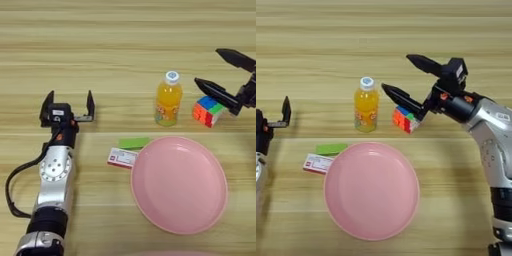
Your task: Move the objects on the table
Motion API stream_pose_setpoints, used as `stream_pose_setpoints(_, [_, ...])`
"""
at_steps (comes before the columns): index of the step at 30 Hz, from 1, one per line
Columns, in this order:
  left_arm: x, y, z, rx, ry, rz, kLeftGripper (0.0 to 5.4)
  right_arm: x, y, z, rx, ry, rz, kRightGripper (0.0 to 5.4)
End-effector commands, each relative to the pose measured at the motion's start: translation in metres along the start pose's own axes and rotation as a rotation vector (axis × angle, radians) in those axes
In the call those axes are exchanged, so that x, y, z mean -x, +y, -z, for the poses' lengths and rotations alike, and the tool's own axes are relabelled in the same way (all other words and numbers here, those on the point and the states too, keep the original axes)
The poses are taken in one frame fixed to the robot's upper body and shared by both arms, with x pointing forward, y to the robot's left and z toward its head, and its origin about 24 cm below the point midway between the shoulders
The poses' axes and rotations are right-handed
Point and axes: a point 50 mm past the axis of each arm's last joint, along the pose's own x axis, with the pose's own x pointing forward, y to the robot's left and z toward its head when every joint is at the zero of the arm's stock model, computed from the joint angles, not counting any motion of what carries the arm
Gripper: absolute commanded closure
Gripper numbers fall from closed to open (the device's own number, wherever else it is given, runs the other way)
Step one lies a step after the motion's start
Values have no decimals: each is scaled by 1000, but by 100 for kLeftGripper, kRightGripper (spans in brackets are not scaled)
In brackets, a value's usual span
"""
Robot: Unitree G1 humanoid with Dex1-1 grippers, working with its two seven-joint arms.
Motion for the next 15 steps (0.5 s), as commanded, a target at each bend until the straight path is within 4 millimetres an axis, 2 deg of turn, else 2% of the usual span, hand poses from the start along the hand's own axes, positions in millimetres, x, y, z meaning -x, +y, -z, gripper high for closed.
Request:
stream_pose_setpoints(1, [-3,-2,-1,3,-9,11,11,17,-15,18,17,131,72,0])
stream_pose_setpoints(6, [-3,-2,0,3,-11,12,11,14,-15,49,13,255,97,0])
stream_pose_setpoints(15, [-2,-2,-1,7,-18,11,11,-2,-15,78,-30,337,135,0])
